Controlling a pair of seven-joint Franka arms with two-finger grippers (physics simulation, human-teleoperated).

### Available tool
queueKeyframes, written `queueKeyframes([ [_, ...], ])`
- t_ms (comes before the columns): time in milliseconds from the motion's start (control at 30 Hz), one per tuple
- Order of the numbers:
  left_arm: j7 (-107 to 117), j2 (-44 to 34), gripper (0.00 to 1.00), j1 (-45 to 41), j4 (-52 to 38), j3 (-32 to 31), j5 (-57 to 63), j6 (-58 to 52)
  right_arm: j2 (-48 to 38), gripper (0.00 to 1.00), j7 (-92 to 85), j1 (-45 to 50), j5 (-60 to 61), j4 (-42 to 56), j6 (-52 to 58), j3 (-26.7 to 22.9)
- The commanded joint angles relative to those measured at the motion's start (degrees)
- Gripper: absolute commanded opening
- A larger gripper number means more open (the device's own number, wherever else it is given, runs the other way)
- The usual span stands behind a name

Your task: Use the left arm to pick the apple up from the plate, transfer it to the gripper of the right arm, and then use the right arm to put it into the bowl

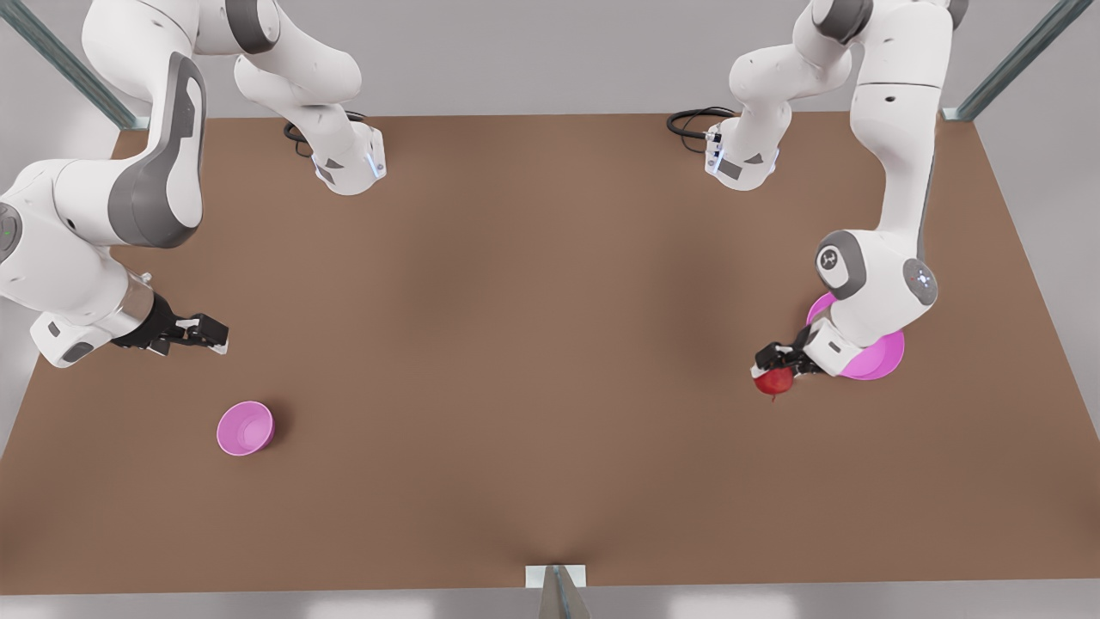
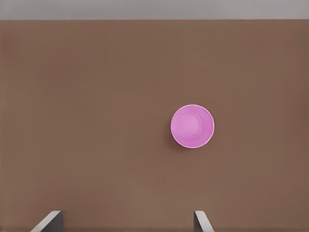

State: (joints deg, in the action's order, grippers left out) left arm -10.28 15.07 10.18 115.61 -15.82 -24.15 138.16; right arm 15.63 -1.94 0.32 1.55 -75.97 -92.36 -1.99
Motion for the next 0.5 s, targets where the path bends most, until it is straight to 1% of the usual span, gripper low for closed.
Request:
queueKeyframes([
  [0,-2.9,0.0,0.80,-0.2,0.0,-1.2,-6.5,-2.5,0.0,1.00,-0.2,-0.2,0.1,0.0,0.1,0.0],
  [67,-6.5,0.3,0.80,-0.3,0.0,-4.1,-12.4,-2.5,0.0,1.00,-0.5,-0.4,0.1,0.0,0.0,0.0],
  [133,-15.4,0.6,0.80,-0.3,0.0,-7.2,-17.2,-2.2,0.1,1.00,-0.5,-0.4,0.1,0.0,0.0,0.0],
  [167,-23.5,0.7,0.80,-1.1,-0.6,-8.3,-19.2,-1.8,0.1,1.00,-0.5,-0.4,0.1,0.0,0.0,0.0],
  [200,-30.7,0.8,0.80,-2.1,-1.2,-8.3,-23.1,-1.8,0.1,1.00,-0.5,-0.4,0.1,0.0,0.1,0.0],
  [267,-45.9,4.2,0.80,-4.5,-3.4,-8.3,-31.4,-1.9,0.1,1.00,-0.6,-0.4,0.1,0.0,0.1,0.0],
  [300,-50.3,5.5,0.80,-6.7,-5.8,-8.3,-33.4,-1.9,0.1,1.00,-0.3,-0.2,0.2,0.0,0.1,0.0],
  [333,-56.8,6.9,0.80,-9.1,-7.9,-8.3,-37.5,-1.9,0.1,1.00,-0.1,-0.1,1.8,0.0,0.1,0.0],
  [400,-70.9,8.7,0.80,-11.6,-8.4,-8.3,-47.2,-1.9,0.1,1.00,0.2,-0.1,5.0,0.0,0.2,0.1],
  [467,-77.9,10.1,0.80,-12.7,-10.5,-9.0,-49.5,-1.9,0.2,1.00,0.2,-0.1,9.8,-0.1,0.2,0.2],
])
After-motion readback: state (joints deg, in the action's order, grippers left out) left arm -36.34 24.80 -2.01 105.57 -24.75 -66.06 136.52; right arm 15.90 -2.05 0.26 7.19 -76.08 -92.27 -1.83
